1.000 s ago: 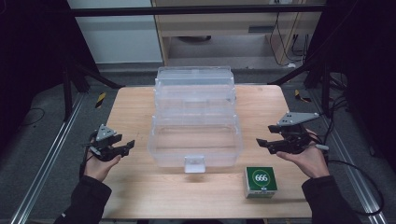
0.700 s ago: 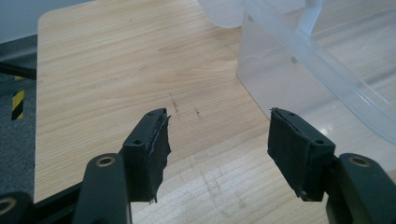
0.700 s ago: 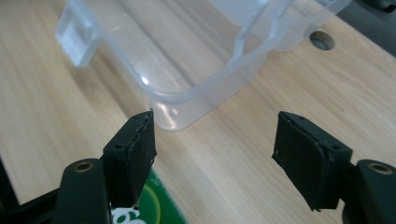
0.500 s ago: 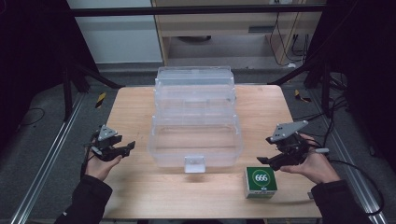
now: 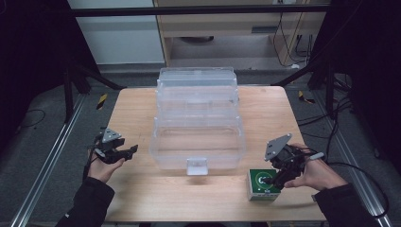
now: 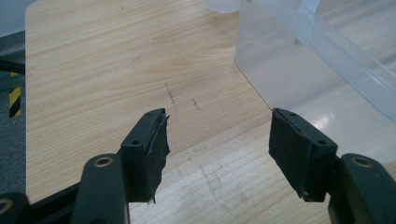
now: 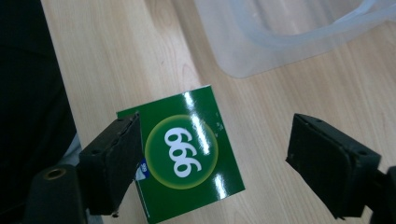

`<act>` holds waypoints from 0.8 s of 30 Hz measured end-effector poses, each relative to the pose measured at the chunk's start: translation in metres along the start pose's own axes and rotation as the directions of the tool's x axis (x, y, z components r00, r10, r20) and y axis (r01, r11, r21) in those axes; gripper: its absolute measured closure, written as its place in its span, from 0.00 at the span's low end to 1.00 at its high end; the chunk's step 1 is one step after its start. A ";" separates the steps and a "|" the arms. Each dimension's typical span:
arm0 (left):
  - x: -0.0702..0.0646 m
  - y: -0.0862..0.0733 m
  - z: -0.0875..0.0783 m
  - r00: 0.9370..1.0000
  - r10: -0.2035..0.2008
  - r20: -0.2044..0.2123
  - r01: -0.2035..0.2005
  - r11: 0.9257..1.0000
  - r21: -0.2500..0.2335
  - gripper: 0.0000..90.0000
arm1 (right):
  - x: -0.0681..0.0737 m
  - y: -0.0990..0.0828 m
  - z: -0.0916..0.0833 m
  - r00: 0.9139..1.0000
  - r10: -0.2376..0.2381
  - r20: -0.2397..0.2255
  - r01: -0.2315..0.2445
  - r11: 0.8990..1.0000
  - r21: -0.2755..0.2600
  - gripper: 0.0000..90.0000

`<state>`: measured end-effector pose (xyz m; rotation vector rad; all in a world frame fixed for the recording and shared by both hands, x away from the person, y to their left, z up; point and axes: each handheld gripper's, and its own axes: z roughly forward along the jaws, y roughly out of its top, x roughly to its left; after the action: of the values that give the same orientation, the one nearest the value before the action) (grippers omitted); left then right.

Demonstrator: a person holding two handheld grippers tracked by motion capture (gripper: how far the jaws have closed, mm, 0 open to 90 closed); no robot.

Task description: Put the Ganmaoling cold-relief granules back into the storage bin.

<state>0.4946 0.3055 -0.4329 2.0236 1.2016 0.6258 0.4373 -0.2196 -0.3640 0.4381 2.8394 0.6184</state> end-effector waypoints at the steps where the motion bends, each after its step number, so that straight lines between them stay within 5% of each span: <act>1: 0.000 0.000 0.001 1.000 0.002 0.001 -0.002 1.000 0.003 0.41 | 0.000 0.000 0.000 1.000 0.000 0.000 0.000 1.000 0.000 0.18; 14: 0.001 -0.003 0.004 1.000 0.004 0.001 -0.004 1.000 0.019 0.41 | 0.006 0.002 0.019 0.996 -0.062 -0.066 0.068 0.992 0.109 0.08; 24: 0.001 -0.005 0.007 1.000 0.012 0.000 -0.012 0.999 0.033 0.41 | 0.010 -0.001 0.035 0.988 -0.111 -0.104 0.128 0.976 0.176 0.06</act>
<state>0.4969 0.3056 -0.4407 2.0598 1.2076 0.6156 0.4365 -0.2040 -0.3971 0.2698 2.9979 0.3661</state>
